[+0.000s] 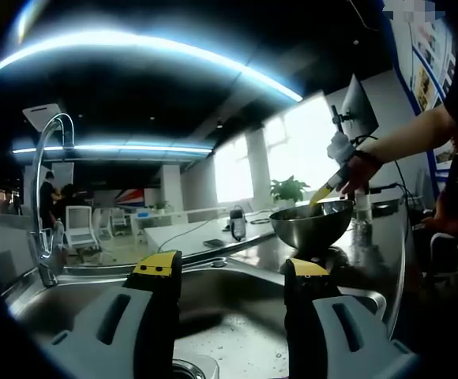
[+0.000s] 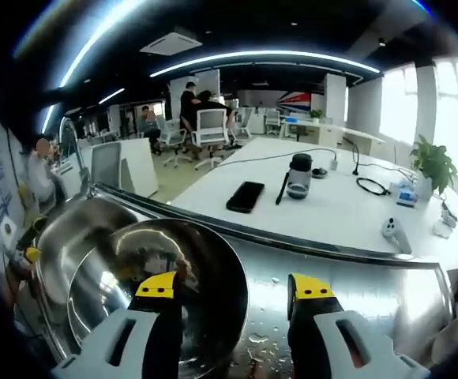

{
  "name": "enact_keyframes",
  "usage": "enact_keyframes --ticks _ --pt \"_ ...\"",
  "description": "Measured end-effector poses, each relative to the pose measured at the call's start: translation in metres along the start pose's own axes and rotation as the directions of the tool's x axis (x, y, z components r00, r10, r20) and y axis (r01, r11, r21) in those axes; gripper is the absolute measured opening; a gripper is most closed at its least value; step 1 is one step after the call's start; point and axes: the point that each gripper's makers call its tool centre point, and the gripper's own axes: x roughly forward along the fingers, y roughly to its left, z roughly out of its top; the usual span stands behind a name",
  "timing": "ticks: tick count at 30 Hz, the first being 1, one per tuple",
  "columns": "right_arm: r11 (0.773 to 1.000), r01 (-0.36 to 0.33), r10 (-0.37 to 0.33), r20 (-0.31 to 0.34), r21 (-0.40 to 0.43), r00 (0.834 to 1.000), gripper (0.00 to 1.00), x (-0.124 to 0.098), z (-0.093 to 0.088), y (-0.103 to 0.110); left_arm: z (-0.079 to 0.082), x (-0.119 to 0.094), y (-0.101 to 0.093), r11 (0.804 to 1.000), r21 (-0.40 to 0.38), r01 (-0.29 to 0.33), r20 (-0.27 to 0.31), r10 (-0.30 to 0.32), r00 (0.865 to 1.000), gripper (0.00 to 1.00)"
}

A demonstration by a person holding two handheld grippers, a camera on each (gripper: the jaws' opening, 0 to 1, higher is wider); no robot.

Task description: Pick up bowl with dirty water move over sink pour dirty water into sink return bowl to place

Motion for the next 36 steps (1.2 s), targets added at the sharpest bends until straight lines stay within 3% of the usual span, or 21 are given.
enact_keyframes --ticks 8,13,20,31,36 --pt "1.0 -0.004 0.004 0.077 -0.003 0.997 0.55 -0.015 0.007 0.002 0.0 0.0 0.001 1.0 0.0 -0.004 0.002 0.004 1.0 0.5" --pt "0.998 -0.006 0.017 0.197 -0.054 0.98 0.62 -0.029 0.02 0.007 0.0 0.0 0.001 1.0 0.002 -0.005 -0.001 0.005 1.0 0.5" --pt "0.999 -0.023 0.03 0.22 -0.032 0.975 0.64 -0.044 0.011 0.01 -0.001 0.0 0.002 1.0 0.003 -0.009 -0.002 0.009 1.0 0.5" --pt "0.999 -0.036 0.044 0.351 -0.03 0.935 0.65 -0.076 0.013 0.025 -0.002 0.0 0.0 1.0 0.014 -0.008 -0.01 0.008 1.0 0.5" --pt "0.999 -0.008 0.024 0.4 -0.043 0.916 0.65 -0.092 0.011 0.025 -0.001 -0.001 0.0 1.0 0.012 -0.012 -0.009 0.012 1.0 0.5"
